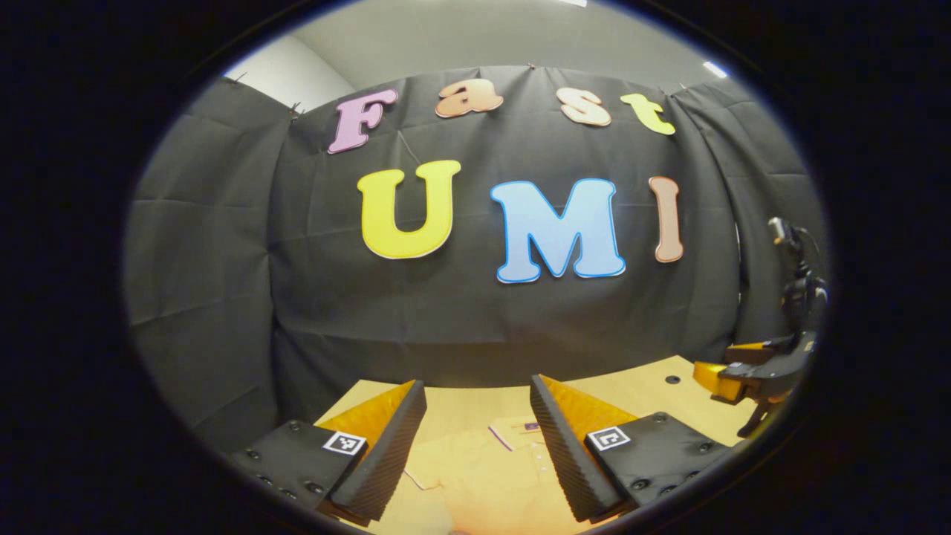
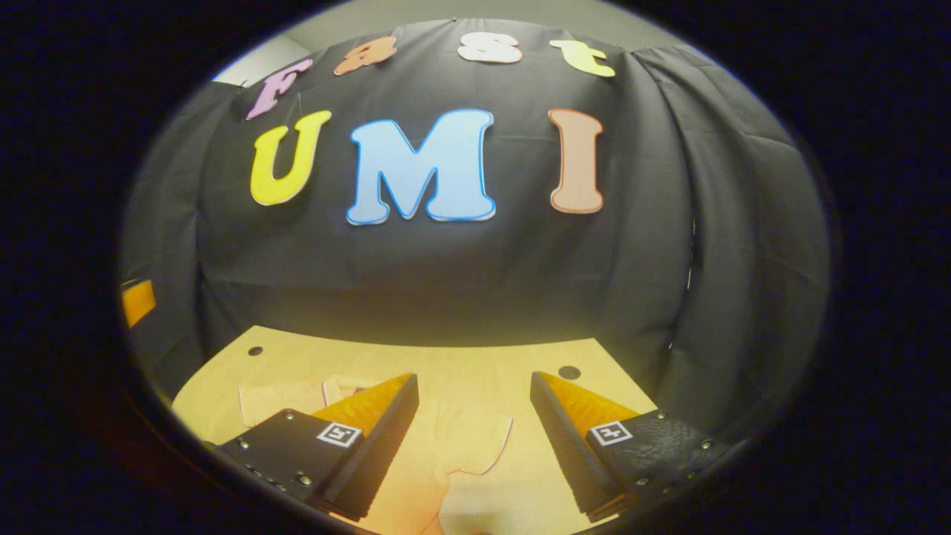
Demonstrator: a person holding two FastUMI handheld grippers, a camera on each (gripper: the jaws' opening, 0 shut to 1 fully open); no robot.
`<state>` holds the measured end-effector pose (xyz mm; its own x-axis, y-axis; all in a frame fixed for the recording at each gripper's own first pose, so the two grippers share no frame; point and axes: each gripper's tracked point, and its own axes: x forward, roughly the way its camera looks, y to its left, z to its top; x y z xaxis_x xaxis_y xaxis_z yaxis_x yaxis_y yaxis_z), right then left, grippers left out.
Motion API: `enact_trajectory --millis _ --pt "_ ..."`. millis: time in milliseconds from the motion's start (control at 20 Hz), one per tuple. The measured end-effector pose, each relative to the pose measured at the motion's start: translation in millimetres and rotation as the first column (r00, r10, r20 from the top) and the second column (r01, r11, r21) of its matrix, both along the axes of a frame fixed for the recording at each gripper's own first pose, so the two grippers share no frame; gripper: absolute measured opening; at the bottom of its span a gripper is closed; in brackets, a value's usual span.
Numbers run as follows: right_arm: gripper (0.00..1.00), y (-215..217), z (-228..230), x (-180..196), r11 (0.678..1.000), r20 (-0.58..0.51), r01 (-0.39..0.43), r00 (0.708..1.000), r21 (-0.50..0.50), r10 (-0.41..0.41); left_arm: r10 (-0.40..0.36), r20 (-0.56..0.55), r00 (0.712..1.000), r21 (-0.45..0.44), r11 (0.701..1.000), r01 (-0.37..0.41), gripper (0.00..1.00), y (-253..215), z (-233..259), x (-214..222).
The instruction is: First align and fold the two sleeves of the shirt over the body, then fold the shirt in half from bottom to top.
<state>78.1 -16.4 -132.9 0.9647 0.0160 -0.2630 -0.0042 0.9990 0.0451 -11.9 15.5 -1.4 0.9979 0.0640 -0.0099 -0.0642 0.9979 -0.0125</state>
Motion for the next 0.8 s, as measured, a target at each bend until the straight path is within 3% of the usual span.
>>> enact_trajectory --millis 300,800 --pt "0.96 -5.6 -86.6 36.6 1.000 -0.191 0.011 0.981 0.004 -0.010 0.030 -0.024 0.999 0.012 0.999 -0.030 0.94 12.5 -7.8 4.0" --pt "0.96 -12.4 -205.9 69.4 0.999 -0.418 0.037 0.908 -0.005 -0.036 0.078 -0.073 0.994 0.031 0.997 -0.076 0.94 34.8 -22.6 17.1"
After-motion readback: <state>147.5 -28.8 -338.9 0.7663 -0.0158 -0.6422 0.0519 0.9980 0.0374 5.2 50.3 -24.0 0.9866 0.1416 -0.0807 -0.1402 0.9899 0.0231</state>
